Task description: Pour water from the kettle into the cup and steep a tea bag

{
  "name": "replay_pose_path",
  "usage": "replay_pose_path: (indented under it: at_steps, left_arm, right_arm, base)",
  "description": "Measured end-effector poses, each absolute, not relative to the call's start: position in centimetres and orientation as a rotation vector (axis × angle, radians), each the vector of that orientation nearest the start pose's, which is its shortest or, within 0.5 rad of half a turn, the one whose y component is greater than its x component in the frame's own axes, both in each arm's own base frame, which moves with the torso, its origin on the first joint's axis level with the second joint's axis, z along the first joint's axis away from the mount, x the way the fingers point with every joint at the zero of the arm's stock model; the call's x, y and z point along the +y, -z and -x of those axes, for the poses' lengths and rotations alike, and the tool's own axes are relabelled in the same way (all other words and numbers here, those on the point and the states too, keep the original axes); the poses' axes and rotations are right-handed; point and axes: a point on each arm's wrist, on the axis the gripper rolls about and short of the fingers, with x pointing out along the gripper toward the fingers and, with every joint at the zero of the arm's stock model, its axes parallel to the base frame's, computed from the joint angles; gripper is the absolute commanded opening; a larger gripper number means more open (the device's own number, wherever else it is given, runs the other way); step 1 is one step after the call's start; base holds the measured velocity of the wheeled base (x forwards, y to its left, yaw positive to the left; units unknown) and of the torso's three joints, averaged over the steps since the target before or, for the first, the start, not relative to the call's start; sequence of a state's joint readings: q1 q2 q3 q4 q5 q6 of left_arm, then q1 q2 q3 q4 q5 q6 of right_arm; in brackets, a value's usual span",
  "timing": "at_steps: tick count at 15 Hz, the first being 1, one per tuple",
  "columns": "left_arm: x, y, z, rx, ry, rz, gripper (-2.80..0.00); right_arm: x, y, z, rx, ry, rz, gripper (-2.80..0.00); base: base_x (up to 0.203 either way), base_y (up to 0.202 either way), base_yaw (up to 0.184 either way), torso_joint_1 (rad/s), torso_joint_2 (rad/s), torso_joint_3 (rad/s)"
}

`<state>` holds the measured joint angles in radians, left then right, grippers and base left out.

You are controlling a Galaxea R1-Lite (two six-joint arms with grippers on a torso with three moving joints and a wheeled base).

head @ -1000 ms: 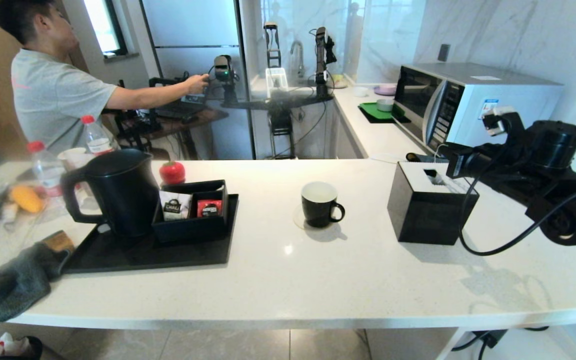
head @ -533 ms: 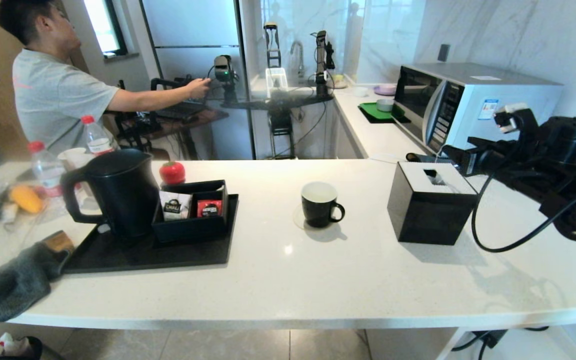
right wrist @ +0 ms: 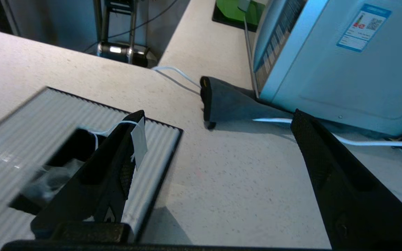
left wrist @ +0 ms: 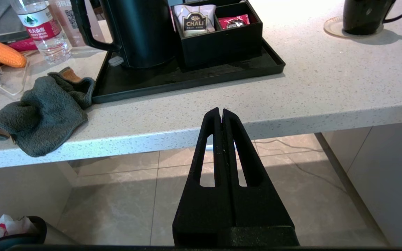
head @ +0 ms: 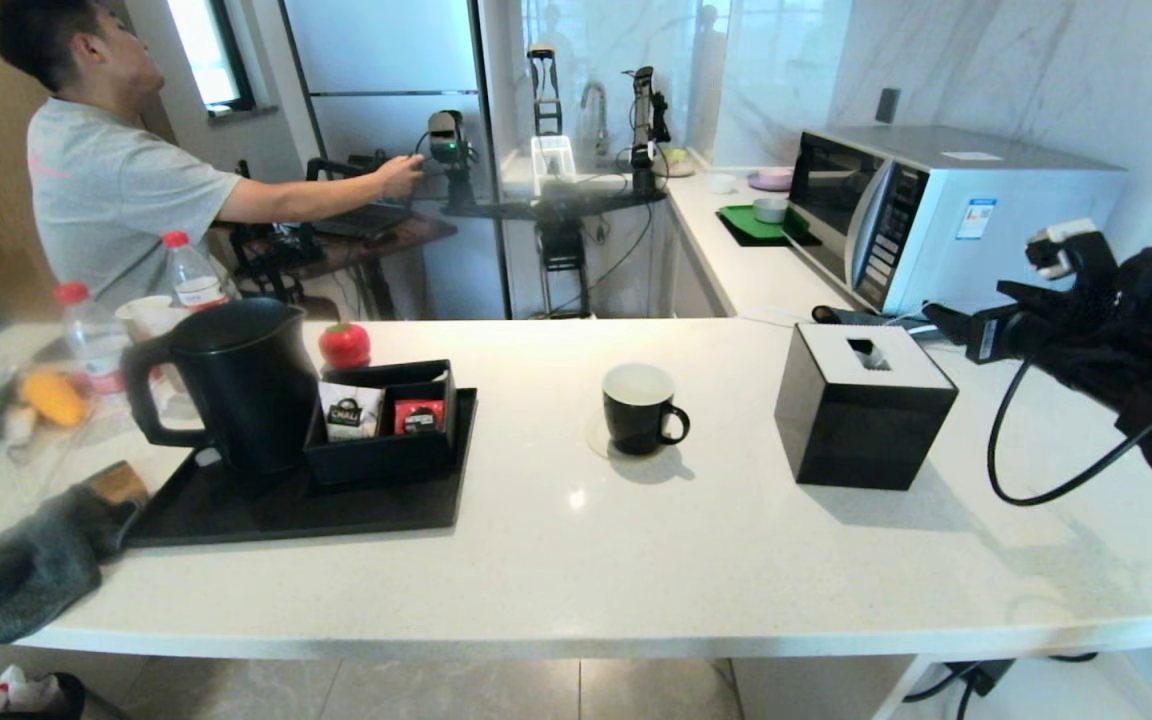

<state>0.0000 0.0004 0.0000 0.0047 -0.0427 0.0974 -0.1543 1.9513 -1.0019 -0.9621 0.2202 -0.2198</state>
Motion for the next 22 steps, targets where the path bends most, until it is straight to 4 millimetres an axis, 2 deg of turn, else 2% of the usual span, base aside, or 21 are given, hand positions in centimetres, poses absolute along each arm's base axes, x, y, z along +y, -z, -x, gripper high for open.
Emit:
replay_pose_path:
  at_steps: [4,8,11,17,22]
  left_arm:
    - [-0.1,-7.5,2.3,0.003,0.043,-0.097,-2.8]
    - [-0.1,-7.5,2.3,0.003,0.043,-0.097,-2.8]
    - [-0.1,-7.5,2.3,0.003,0.043,-0.097,-2.8]
    - [-0.1,-7.5,2.3,0.003,0.043,-0.098,-2.8]
    - [-0.1,-7.5,2.3,0.003,0.043,-0.096,-2.8]
  right_arm:
    - [-7.5,-16.6,-37.4,0.022,-0.012,0.255,0.0]
    - [-8.5,-14.4,-36.5,0.076,0.012,0.261,0.0]
    - [-8.6,-12.6,-35.6,0.114,0.004,0.249,0.0]
    - [-8.2,-10.2,-33.8,0.18,-0.014,0.231,0.0]
    - [-8.9,-9.1,-32.6,0.23,0.008,0.215,0.0]
  base:
    - [0.0,0.0,0.0,0.0,0.0,0.0]
    - [0.0,0.0,0.0,0.0,0.0,0.0]
    - [0.0,0.0,0.0,0.0,0.0,0.0]
    - [0.0,0.0,0.0,0.0,0.0,0.0]
    - [0.0,0.0,0.0,0.0,0.0,0.0]
